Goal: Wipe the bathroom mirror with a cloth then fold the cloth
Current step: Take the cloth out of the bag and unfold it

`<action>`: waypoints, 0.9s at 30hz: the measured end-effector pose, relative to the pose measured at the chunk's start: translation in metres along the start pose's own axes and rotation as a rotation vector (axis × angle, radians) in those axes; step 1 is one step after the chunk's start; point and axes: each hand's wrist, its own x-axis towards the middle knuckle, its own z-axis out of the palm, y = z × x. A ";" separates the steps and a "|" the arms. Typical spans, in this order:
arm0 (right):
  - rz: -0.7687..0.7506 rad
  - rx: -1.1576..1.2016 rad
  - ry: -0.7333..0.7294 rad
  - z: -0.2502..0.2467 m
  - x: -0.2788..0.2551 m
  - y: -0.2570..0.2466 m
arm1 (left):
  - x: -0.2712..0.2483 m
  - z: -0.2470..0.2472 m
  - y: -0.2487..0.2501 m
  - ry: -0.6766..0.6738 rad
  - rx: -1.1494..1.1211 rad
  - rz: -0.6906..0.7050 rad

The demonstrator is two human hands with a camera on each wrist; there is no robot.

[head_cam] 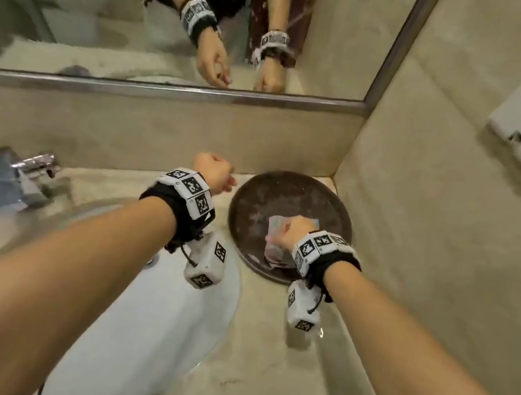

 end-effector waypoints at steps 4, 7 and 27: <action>-0.078 -0.166 -0.110 0.020 0.016 0.006 | 0.008 0.011 -0.017 -0.035 0.046 -0.060; -0.161 -0.236 -0.099 0.028 0.028 0.005 | 0.011 0.012 -0.026 -0.026 0.057 -0.069; -0.185 0.442 0.233 -0.132 -0.036 -0.032 | -0.029 -0.012 0.059 -0.388 0.259 0.287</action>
